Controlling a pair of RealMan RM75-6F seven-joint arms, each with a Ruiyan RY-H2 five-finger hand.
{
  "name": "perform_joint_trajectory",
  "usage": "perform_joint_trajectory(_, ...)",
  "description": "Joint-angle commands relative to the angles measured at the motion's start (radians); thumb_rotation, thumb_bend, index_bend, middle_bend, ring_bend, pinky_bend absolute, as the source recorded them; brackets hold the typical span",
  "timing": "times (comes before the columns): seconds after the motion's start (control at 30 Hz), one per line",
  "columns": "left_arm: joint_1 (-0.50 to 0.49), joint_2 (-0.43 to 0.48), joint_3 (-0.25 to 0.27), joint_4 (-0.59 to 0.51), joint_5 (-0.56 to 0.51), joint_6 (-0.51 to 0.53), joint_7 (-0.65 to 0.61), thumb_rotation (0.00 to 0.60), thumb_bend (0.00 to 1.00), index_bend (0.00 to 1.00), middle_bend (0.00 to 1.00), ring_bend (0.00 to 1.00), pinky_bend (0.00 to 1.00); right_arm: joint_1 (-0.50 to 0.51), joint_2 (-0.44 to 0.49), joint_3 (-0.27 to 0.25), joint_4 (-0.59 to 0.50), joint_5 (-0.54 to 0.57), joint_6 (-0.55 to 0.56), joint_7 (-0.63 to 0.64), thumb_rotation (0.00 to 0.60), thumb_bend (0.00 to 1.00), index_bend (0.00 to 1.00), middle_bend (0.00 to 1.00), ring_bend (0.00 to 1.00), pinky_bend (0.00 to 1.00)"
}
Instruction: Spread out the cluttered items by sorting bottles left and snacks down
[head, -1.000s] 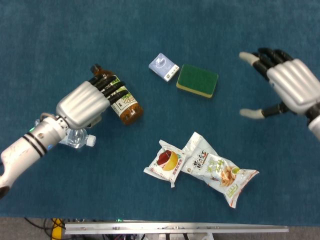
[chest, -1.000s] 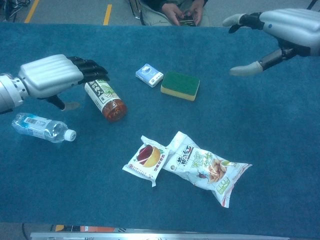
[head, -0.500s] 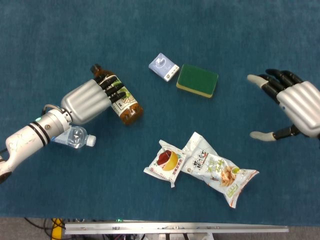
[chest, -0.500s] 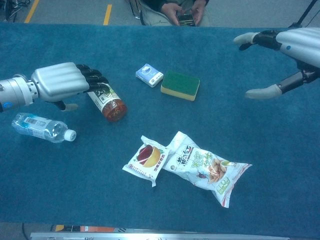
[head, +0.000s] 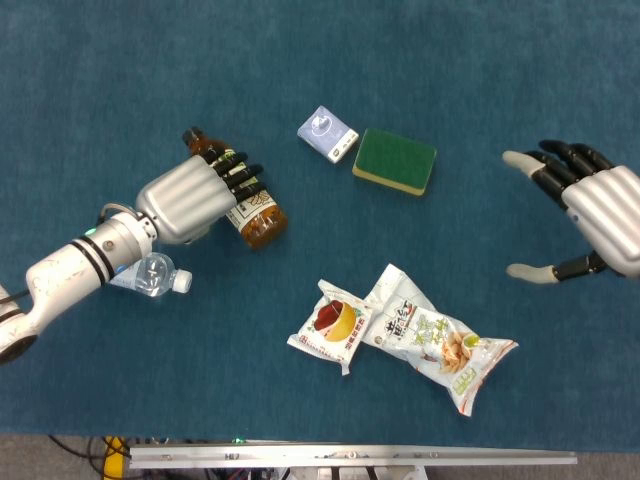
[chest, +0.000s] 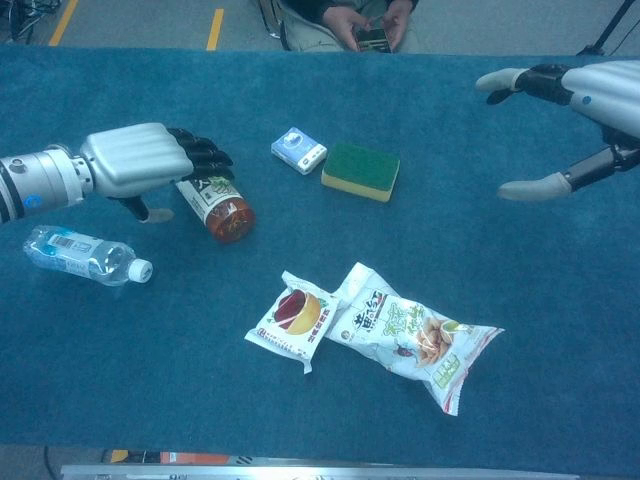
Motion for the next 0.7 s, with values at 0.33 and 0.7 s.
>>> perform_joint_trajectory(0.33, -0.037, -0.05, 0.008, 0.052, -0.02, -0.038, -0.015, 0.6, 0.3, 0.11, 0.08, 0.08, 0.18, -0.024, 0.001, 0.014, 0.014, -0.007, -0.005, 0.023, 0.269, 0.04, 0.0, 0.18, 0.08, 0.14)
perform_joint_trajectory(0.7, -0.043, -0.09, 0.021, 0.097, -0.049, -0.054, -0.001, 0.6, 0.3, 0.25, 0.16, 0.1, 0.19, -0.043, 0.006, 0.023, 0.023, -0.026, -0.013, 0.055, 0.269, 0.04, 0.0, 0.18, 0.08, 0.14)
